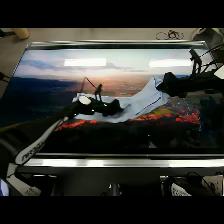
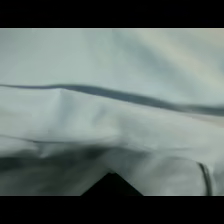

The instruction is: Fold the shirts.

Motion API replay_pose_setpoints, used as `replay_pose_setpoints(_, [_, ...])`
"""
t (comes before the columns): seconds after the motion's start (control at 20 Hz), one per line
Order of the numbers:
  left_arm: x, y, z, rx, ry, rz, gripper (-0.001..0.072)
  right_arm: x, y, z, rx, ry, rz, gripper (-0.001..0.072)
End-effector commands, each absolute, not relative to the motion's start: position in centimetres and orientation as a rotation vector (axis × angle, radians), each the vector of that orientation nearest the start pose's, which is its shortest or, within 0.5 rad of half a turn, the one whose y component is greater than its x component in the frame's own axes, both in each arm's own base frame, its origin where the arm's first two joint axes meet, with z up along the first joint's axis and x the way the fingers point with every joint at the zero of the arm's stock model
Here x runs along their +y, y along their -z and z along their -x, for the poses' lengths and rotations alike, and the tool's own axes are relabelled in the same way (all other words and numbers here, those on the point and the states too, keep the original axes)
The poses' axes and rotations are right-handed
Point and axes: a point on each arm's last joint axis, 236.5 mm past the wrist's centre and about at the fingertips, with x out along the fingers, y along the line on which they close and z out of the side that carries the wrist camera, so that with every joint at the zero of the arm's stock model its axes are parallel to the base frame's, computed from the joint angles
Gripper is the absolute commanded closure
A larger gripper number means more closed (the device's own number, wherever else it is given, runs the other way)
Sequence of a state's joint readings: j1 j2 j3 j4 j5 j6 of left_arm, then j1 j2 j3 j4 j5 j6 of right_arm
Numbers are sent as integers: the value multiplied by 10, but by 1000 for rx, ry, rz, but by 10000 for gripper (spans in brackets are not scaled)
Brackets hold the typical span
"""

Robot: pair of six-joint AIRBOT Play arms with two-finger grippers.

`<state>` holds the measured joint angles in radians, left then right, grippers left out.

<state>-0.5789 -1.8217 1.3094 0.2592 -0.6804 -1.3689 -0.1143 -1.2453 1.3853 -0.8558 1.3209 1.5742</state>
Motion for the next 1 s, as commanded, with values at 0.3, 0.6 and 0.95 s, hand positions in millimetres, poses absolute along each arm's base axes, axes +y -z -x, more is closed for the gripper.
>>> replay_pose_setpoints(0.3, [-358, -35, -460, 961, 713, 836, 683, 159, -176, -416, 988, -511, -711, 694])
replay_pose_setpoints(0.6, [-161, -240, -474, 473, 532, 610, 682, 339, -91, -440, 1095, -679, -853, 693])
replay_pose_setpoints(0.95, [-130, -339, -395, 281, 554, 479, 681, 423, -30, -438, 1275, -780, -1011, 23])
